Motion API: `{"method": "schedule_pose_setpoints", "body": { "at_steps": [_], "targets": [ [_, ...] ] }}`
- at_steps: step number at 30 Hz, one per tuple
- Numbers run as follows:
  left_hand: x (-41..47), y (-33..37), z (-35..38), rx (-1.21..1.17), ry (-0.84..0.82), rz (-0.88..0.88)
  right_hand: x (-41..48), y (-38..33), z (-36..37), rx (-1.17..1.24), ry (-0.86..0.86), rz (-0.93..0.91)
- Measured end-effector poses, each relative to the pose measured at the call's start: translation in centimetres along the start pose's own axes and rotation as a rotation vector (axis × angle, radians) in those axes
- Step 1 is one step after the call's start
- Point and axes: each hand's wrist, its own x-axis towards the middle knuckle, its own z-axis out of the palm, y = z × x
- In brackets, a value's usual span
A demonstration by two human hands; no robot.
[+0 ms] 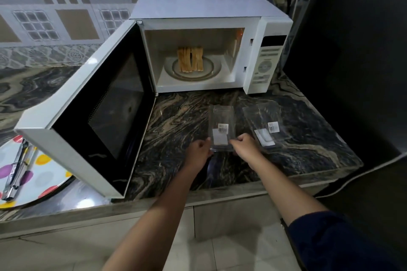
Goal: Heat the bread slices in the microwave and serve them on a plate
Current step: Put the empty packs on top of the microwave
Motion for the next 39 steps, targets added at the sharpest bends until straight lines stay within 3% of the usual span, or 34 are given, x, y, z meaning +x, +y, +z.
{"method": "schedule_pose_setpoints", "body": {
  "at_steps": [6, 17, 27, 30, 34, 37, 39],
  "targets": [
    [0.8, -0.3, -0.1, -0.029, 0.158, -0.055, 1.5, 0.8, 0.6, 0.116, -0.096, 0.076],
    [0.2, 0.4, 0.2, 0.369, 0.281, -0.057, 2.6, 0.4, 0.7, 0.301, -0.221, 0.204],
    [-2.5, 2.4, 1.2, 0.619, 0.348, 0.015, 1.5, -1.7, -1.3, -0.138, -0.21, -0.042],
    [-2.7, 3.6, 2.0, 0.601, 0.452, 0.078, 1.4, -2.6, -3.7, -0.157, -0.153, -0.169],
    [-2.7, 6.1, 4.4, 0.509, 0.489, 0.238, 1.7, -3.3, -8.3, 0.053, 0.04, -0.316],
    [-2.8, 7.7, 7.6, 0.521, 0.421, 0.319, 2.3, -2.5, -11.6, 0.144, 0.121, -0.344],
    [-2.9, 7.8, 10.0, 0.519, 0.311, 0.275, 2.7, -1.2, -13.4, 0.121, 0.175, -0.32]
  ]
}}
